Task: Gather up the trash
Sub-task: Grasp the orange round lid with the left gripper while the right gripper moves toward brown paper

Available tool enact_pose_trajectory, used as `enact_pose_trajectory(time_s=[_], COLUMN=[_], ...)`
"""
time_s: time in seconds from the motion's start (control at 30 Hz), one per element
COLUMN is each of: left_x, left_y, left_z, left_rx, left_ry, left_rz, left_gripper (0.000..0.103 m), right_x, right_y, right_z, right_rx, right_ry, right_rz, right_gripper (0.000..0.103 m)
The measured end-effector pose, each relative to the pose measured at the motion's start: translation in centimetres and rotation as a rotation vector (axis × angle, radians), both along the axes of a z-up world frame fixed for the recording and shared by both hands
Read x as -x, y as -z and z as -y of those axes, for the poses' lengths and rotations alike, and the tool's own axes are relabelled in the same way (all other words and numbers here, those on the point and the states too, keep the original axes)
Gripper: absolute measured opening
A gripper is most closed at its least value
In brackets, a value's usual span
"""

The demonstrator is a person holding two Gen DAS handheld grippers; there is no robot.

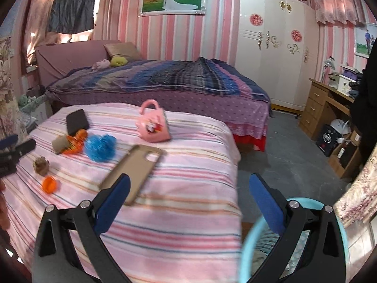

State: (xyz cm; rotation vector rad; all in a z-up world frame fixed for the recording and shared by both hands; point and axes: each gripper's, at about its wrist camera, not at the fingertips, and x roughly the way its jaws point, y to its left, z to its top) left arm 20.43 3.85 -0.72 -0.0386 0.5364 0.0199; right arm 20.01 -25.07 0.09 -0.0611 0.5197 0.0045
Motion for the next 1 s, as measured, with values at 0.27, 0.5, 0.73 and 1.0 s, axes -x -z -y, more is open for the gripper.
enact_pose_trajectory(time_s=[0.27, 0.5, 0.73, 1.0], left_x=[-0.4, -1.1, -2.0, -2.7], left_y=[1.0, 2.7, 4.1, 6.0], left_z=[-2.8, -3.7, -4.3, -4.0], left_rx=[0.032, -0.003, 0.019, -0.024], left_ry=[-0.046, -0.071, -0.069, -0.031], left_rz=[-0.031, -0.084, -0.146, -0.219], left_gripper=[0.098, 0.098, 0.098, 0.097], right_x=[-2.6, -3.9, -4.5, -4.7], right_y=[0.2, 2.7, 4.0, 4.6], right_z=[-3.0, -4.2, -4.8, -3.7], right_rx=[-0.051, -0.047, 0.020, 0.031], right_ry=[-0.029, -0.043, -0.027, 0.007], right_rz=[0.008, -0.049, -0.066, -0.091], right_gripper=[0.098, 0.098, 0.098, 0.098])
